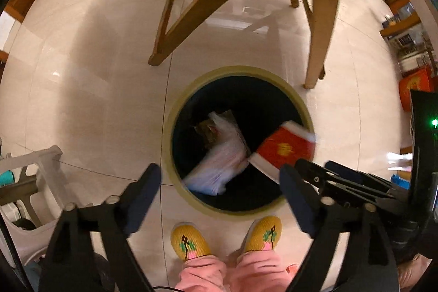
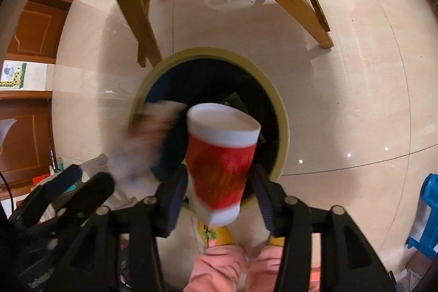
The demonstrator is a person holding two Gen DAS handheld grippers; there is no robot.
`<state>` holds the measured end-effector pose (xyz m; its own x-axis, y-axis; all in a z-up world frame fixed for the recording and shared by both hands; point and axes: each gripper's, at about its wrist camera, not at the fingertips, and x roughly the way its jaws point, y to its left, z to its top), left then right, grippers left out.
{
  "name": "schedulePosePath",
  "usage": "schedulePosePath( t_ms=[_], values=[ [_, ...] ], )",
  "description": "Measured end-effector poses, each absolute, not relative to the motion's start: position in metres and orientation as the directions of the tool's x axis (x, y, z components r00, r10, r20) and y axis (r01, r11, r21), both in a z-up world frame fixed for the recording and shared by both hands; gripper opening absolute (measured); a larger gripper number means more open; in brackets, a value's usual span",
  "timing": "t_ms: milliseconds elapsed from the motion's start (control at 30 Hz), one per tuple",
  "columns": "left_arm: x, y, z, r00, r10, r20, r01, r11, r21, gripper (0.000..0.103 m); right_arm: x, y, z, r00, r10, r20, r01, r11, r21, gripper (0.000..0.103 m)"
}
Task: Collect trash
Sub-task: 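Open both tools over the bin to drop the bag and cup, then raise both empty tools back toward the table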
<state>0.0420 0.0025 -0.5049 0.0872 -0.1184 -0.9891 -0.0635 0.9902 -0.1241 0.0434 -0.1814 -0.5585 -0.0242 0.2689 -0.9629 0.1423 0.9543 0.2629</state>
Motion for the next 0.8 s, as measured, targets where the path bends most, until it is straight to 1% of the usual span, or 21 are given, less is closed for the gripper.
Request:
schedulePosePath(
  t_ms=[33, 167, 433, 633, 800],
  values=[
    [0.042, 0.004, -0.506, 0.089, -0.117, -0.989, -0.07, 0.99, -0.123, 0.095, 0.044, -0.183, -0.561, -0.018, 0.269, -0.963, 0.152, 0.953, 0.264, 0.064],
    [0.043, 0.012, -0.506, 0.111, -0.1, -0.989, -0.088, 0.99, -0.11, 0.095, 0.044, -0.184, -0.558, 0.013, 0.278, -0.961, 0.164, 0.947, 0.276, 0.064],
    [0.037, 0.018, -0.479, 0.149, -0.06, -0.987, -0.082, 0.994, -0.073, 0.095, 0.037, -0.184, -0.532, 0.051, 0.283, -0.958, 0.18, 0.941, 0.287, 0.065],
    [0.026, 0.025, -0.442, 0.14, -0.049, -0.989, -0.061, 0.996, -0.058, 0.095, 0.025, -0.185, -0.504, 0.053, 0.289, -0.956, 0.193, 0.936, 0.293, 0.065],
    [0.014, 0.034, -0.395, 0.154, -0.056, -0.987, -0.071, 0.995, -0.067, 0.095, 0.011, -0.184, -0.455, 0.092, 0.288, -0.953, 0.183, 0.936, 0.3, 0.064]
  ],
)
